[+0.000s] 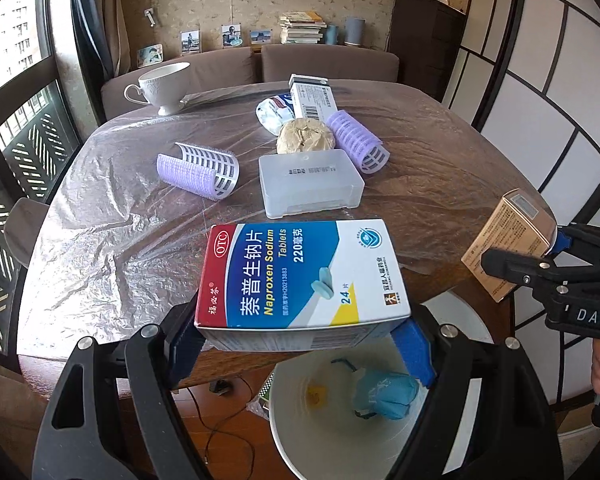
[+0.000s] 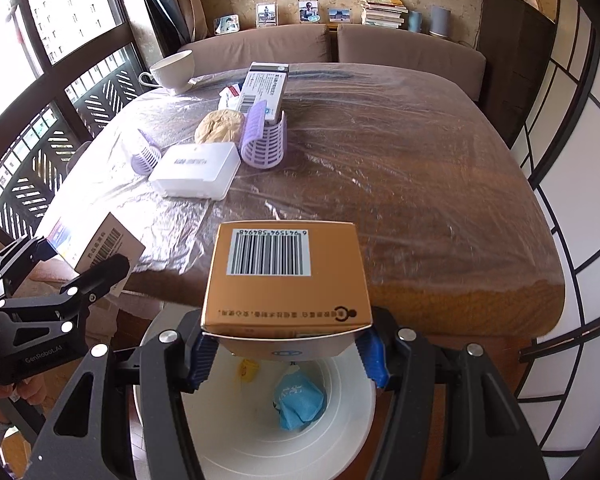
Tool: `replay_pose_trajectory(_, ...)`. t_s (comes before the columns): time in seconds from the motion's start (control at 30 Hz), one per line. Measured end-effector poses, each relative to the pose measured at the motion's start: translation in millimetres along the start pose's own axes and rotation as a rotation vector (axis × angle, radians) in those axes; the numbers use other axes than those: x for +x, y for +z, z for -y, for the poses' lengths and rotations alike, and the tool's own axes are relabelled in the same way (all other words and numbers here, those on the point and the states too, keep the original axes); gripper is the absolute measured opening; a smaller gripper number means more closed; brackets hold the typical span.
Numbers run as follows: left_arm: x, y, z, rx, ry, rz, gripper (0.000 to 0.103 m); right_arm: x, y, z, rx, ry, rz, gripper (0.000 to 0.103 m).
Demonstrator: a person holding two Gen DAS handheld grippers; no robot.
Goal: Collect trash
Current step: 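Carry the medicine box and cardboard box over the white bin with both tools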
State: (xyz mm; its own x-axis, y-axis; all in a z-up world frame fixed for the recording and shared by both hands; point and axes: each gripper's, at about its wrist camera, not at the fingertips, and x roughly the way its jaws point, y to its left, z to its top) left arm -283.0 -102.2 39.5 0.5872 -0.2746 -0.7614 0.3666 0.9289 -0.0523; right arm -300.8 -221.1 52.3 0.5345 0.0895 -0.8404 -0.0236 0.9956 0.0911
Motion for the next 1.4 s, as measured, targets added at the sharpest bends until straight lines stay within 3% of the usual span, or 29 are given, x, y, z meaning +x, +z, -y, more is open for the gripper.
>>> replay_pose_trajectory(0.63, -24.0, -48.6, 33.0, -0.035, 0.021, -0.05, 0.082, -14.2, -53.1, 1.3, -0.104, 0.085, -0.061, 0.058)
replay_pose_trajectory(0.87, -18.6, -70.5, 50.0, -0.045, 0.063, -0.089, 0.082, -6.3, -77.0, 14.3, -0.099, 0.112, -0.109, 0.058)
replay_pose_trajectory(1.4, 10.4, -106.9, 65.1, -0.074, 0.071, -0.221, 0.082, 27.4, -108.2, 32.0, -0.086, 0.12, -0.191, 0.058)
